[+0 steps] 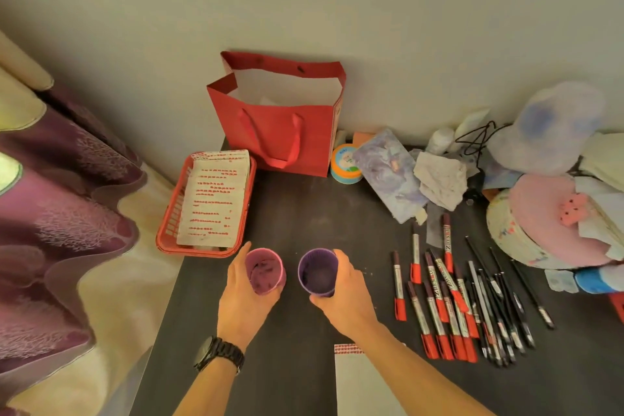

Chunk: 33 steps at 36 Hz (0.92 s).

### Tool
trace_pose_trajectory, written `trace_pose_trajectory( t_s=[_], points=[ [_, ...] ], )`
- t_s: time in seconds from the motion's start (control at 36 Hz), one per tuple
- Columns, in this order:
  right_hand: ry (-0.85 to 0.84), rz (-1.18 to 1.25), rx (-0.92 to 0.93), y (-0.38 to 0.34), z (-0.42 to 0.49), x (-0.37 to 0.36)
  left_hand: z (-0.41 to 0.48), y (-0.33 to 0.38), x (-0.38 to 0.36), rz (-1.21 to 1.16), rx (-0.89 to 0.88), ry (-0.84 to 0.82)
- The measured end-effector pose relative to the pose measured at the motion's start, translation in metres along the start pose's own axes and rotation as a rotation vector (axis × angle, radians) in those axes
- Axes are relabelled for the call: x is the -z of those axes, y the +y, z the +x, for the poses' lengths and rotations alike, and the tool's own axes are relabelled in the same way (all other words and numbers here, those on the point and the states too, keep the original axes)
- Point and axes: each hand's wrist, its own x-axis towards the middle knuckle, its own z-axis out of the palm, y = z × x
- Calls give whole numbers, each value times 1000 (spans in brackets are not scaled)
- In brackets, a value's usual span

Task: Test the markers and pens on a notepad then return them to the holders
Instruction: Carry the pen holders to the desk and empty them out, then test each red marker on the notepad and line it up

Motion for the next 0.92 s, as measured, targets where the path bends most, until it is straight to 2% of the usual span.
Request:
trace_pose_trajectory(
  t_s=[0.19, 0.36, 0.47, 0.58, 0.64, 0.78, 0.92],
  points=[
    [-60, 23, -62, 7, 0, -1, -5, -15, -5, 55, -85, -4],
    [-17, 82, -112, 42, -41, 27, -60, -31, -25, 36, 0, 159],
    [1, 18, -113, 90, -96, 43, -105, -38, -53, 90, -107, 68],
    [12, -157, -11, 139, -141, 43, -125, -39, -83, 246, -277, -146],
    [21, -236, 50, 161, -152, 38, -125, -39, -98, 302, -343, -195],
    [151, -361, 307, 205, -155, 19, -115, -51, -131, 414, -523, -198],
    [243, -348, 393, 226, -154, 0, -113, -74, -147, 425, -620, -103]
  ],
)
